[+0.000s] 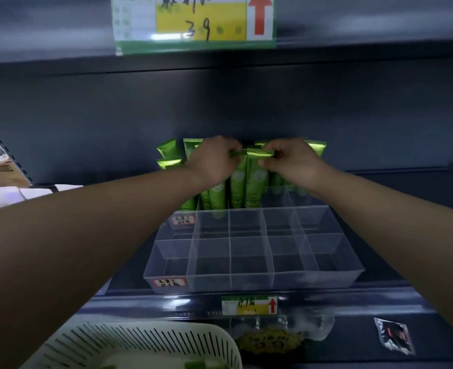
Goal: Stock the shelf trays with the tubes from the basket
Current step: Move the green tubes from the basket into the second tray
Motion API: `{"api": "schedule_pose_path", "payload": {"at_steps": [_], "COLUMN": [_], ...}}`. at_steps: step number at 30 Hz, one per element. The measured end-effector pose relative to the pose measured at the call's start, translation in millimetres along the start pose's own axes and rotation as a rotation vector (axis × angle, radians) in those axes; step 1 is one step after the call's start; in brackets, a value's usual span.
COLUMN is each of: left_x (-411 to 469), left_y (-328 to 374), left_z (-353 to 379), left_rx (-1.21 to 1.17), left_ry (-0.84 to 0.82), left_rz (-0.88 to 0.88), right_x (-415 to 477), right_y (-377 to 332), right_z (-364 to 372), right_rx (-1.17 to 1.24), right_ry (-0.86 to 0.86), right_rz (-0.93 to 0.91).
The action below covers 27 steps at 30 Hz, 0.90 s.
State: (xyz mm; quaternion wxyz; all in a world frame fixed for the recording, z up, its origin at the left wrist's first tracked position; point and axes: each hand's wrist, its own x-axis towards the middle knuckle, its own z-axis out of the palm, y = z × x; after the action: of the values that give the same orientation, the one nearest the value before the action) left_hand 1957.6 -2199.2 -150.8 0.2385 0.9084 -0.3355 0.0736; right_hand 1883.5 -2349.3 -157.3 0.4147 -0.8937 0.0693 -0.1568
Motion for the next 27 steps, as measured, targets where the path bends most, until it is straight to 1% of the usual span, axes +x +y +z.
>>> {"api": "schedule_pose_path", "payload": {"at_steps": [4,8,16,20,24,27], "left_x": [-1.0,-2.0,-7.3,-13.7,-25.3,-38.1], "left_y": [-2.2,-2.6,0.6,0.9,1.3,3.1], "left_z": [7.3,9.5,6.3,0.2,-8.5,-16.8], "left_rx": [0.013,0.026,0.059,0.131,0.167,0.232], "left_ry": [-0.015,-0.006,-0.007,-0.012,-0.023,-0.053], "left_rz": [-0.009,-0.002,0.041,0.085,0.142,0.180], "right_x": [1.6,-1.3,-1.8,-7.2,-18.0,-30.9], "right_y": [4.5,2.7,2.9,0.2,-9.4,-19.1], "right_z": [6.9,10.5,14.7,14.7,13.8,15.5], "right_rx": [-0.029,-0.111,-0.112,-0.109,-0.275,-0.420], "right_ry": [-0.029,-0.059,-0.001,0.004,0.016,-0.047], "right_rz": [0.022,0.007,0.013,0.011,-0.031,-0.025]}}
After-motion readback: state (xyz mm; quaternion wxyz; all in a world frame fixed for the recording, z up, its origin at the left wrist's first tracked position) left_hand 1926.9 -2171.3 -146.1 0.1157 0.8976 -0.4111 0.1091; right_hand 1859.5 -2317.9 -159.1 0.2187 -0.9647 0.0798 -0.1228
